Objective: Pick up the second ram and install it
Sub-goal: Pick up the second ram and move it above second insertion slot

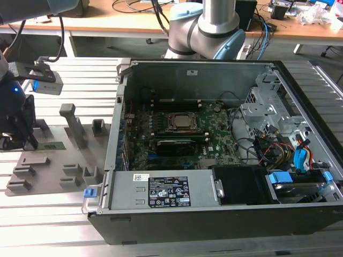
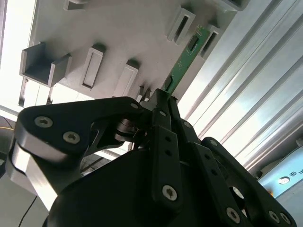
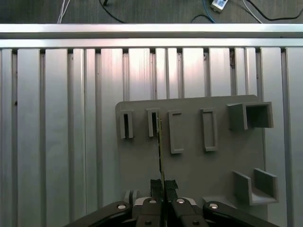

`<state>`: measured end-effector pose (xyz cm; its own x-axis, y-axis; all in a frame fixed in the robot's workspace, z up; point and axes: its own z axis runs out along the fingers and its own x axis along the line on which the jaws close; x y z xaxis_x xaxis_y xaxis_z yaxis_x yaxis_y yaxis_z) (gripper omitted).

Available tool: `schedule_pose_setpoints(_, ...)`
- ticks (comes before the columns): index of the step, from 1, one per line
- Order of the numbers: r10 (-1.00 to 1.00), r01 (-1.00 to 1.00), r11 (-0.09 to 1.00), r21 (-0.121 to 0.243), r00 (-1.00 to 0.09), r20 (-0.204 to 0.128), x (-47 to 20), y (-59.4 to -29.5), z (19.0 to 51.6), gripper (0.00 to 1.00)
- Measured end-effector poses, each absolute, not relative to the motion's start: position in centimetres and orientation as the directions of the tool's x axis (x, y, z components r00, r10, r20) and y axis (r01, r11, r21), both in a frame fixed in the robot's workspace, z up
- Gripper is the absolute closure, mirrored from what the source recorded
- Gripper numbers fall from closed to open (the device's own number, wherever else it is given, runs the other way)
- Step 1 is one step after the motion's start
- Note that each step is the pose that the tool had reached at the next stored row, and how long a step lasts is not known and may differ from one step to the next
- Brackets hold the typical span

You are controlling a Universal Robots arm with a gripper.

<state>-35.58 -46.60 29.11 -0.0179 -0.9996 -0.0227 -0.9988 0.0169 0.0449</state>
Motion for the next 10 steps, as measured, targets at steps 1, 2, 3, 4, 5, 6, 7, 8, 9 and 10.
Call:
schedule_pose_setpoints(1, -1.000, -0.999, 0.017, 0.045, -0.018, -0.023, -35.6, -46.6, 29.2, 0.86)
schedule_pose_setpoints(2, -1.000, -0.999, 0.017, 0.045, -0.018, -0.023, -35.6, -46.6, 29.3, 0.86)
schedule_pose_setpoints(3, -1.000, -0.999, 0.017, 0.045, -0.018, -0.023, -35.6, -46.6, 29.5, 0.86)
schedule_pose_setpoints(4, -1.000, -0.999, 0.017, 0.045, -0.018, -0.023, -35.6, -46.6, 29.7, 0.86)
schedule_pose_setpoints(5, -1.000, -0.999, 0.017, 0.045, -0.018, -0.023, -35.6, -46.6, 29.9, 0.86)
schedule_pose_setpoints(6, -1.000, -0.999, 0.017, 0.045, -0.018, -0.023, -35.6, -46.6, 30.1, 0.86)
schedule_pose_setpoints(7, -1.000, -0.999, 0.017, 0.045, -0.018, -0.023, -35.6, -46.6, 30.2, 0.86)
schedule_pose_setpoints(8, -1.000, -0.999, 0.017, 0.045, -0.018, -0.023, -35.6, -46.6, 30.4, 0.86)
schedule_pose_setpoints(9, -1.000, -0.999, 0.017, 0.045, -0.018, -0.023, -35.6, -46.6, 30.7, 0.86)
schedule_pose_setpoints(10, -1.000, -0.999, 0.017, 0.045, -0.018, -0.023, -35.6, -46.6, 31.1, 0.86)
